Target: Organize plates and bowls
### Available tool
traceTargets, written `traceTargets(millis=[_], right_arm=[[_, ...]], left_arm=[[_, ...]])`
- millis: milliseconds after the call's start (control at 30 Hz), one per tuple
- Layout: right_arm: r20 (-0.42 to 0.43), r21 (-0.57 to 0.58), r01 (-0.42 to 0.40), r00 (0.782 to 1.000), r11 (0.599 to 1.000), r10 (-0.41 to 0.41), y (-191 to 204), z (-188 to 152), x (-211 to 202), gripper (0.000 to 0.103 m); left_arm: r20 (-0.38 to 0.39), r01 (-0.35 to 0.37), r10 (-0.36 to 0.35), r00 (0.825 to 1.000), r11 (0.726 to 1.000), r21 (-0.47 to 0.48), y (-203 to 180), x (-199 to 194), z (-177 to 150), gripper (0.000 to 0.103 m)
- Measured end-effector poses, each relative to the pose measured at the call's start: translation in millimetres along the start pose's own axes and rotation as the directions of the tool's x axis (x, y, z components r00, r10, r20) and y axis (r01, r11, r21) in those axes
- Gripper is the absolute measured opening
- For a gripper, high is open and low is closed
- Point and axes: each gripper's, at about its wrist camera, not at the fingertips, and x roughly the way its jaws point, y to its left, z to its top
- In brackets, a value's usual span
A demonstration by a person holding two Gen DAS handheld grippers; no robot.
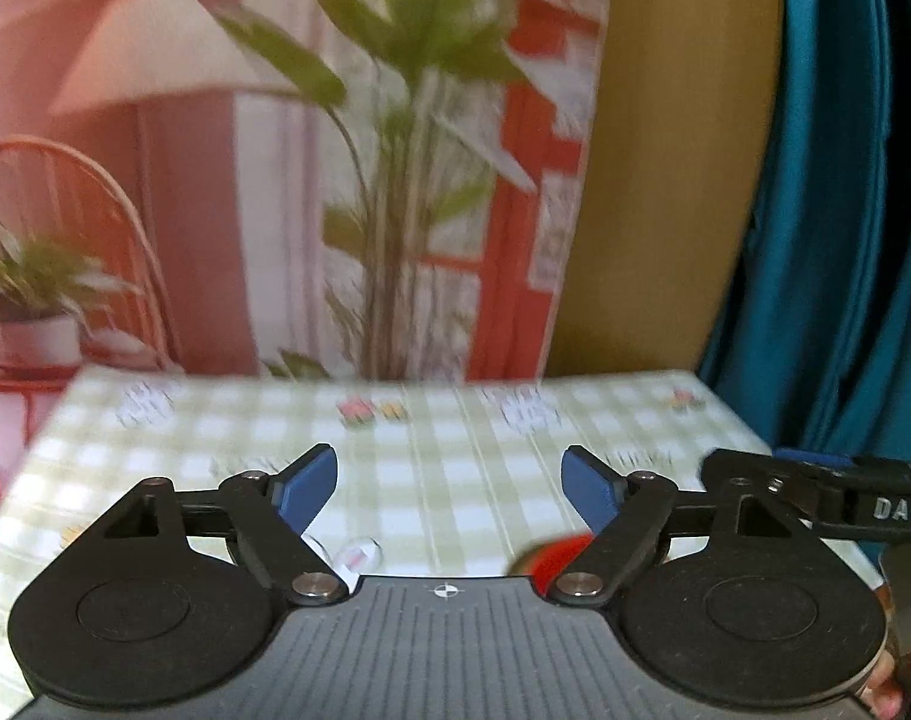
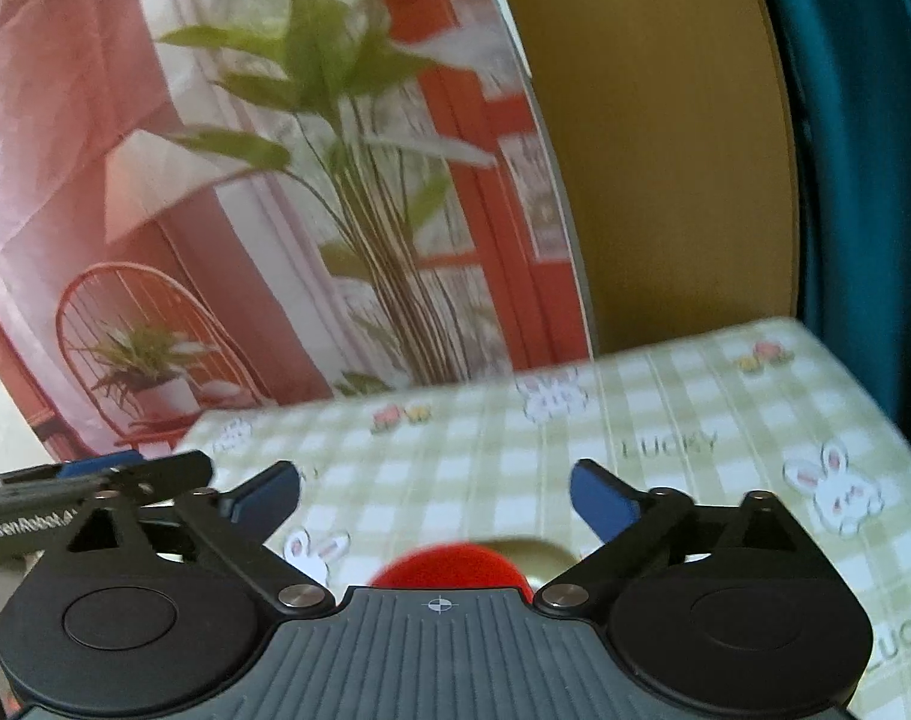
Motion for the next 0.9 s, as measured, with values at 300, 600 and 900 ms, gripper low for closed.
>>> traceTargets(millis=[300,600,900], right_arm=[[0.085,-0.077,0.011,0.996,0.997,-0.005,45.5,37.3,-29.0,0.103],[0.146,-0.119,0.026,0.989,0.993,-0.009,79.2,56.1,-58.1,0.103],[0.183,-0.157,0.035,0.983,0.987,-0.006,97.2,62.5,-80.3,0.103]], left_arm=[[0.116,-0.117,0.110,0.987,0.992,0.055,14.7,-55.2,43.1,0.089],[0.190,-0.192,0.175,0.966,0.979,0.074,17.1,-98.6,53.8,0.092],[0.261,-0.235,0.213,0.941,0.970,0.057,16.7,-132.3,58.9,0.092]])
